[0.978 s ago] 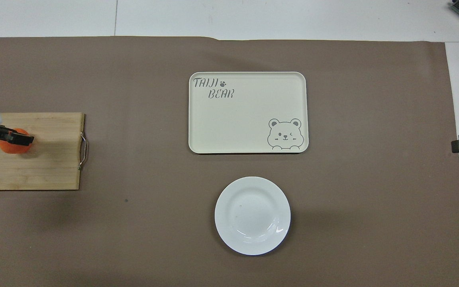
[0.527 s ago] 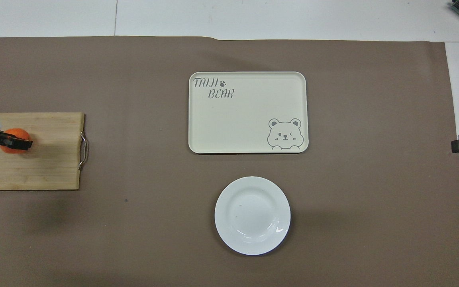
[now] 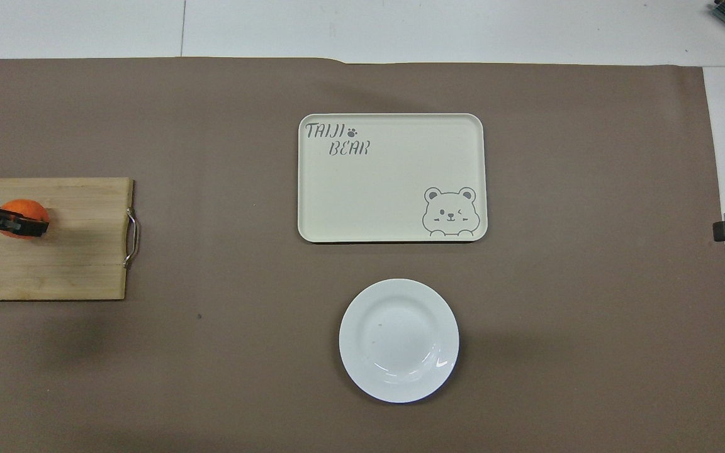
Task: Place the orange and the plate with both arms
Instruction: 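Lower the left gripper onto the orange and close it, then carry the orange with the left gripper over the white plate, then release the orange onto the plate while the right gripper approaches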
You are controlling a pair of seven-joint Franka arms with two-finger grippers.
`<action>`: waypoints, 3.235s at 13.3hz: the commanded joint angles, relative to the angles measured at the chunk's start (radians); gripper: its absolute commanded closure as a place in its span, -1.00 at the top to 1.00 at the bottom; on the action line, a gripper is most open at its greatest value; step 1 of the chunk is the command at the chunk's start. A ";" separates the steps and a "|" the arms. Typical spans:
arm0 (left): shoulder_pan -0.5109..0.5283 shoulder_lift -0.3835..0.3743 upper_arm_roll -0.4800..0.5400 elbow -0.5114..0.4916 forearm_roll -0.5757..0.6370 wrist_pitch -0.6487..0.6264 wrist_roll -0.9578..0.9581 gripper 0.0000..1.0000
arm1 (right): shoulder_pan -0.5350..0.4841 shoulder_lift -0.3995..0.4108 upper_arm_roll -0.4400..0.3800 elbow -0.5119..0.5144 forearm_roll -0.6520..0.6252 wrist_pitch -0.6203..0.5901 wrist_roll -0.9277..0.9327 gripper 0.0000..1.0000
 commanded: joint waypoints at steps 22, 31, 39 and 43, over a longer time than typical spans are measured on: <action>-0.954 -0.178 -0.010 -0.017 -0.065 -0.184 -0.849 -1.00 | -0.002 -0.021 0.006 -0.021 -0.008 0.005 0.011 1.00; -1.137 -0.129 -0.014 -0.013 -0.139 -0.069 -0.944 -1.00 | -0.002 -0.021 0.006 -0.021 -0.008 0.005 0.011 1.00; -1.202 -0.086 -0.019 -0.019 -0.142 -0.094 -0.941 -0.22 | -0.002 -0.021 0.006 -0.021 -0.008 0.005 0.011 1.00; -1.202 -0.089 -0.020 -0.019 -0.144 -0.138 -0.940 0.63 | -0.002 -0.021 0.006 -0.021 -0.008 0.005 0.011 1.00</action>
